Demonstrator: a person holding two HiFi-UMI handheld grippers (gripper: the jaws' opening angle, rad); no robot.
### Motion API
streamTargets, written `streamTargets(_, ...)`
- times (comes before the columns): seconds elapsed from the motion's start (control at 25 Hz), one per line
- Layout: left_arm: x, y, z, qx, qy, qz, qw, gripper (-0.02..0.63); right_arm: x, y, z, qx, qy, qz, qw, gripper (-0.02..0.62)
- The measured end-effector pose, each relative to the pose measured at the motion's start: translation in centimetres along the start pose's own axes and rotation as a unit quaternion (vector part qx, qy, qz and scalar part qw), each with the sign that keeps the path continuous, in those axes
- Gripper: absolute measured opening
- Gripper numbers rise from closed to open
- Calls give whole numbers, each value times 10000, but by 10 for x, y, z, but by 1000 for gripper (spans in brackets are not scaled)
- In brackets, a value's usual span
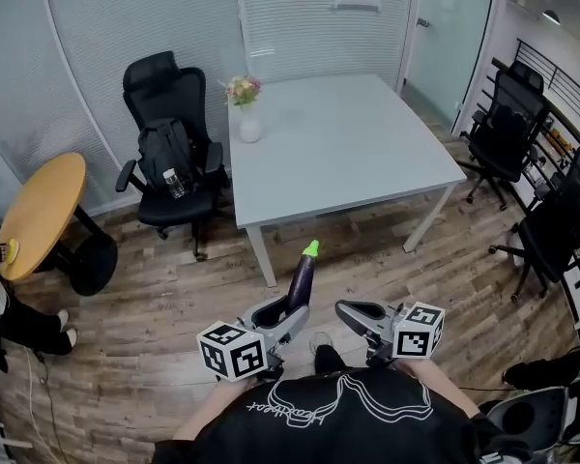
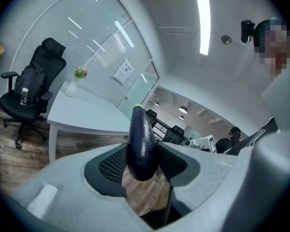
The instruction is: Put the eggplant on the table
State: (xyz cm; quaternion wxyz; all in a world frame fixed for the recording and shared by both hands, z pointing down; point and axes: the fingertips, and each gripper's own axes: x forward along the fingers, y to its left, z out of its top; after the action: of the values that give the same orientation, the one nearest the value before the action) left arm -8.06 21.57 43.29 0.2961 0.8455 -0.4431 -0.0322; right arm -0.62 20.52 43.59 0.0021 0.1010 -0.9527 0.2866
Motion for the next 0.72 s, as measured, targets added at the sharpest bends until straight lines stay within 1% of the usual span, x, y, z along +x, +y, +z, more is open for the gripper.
streamTargets(0.24, 37, 36, 25, -25, 67, 188, 9998, 206, 19, -54, 27, 177, -58, 78, 9998, 9)
streamTargets(0.4, 78, 62, 46, -78, 117, 240, 9996, 206, 32, -98, 51, 210, 37, 117, 9997, 9)
streamTargets(0.72, 163, 113, 93, -119, 254, 365, 9989, 206, 52, -191, 110, 385, -30, 182, 9991, 9)
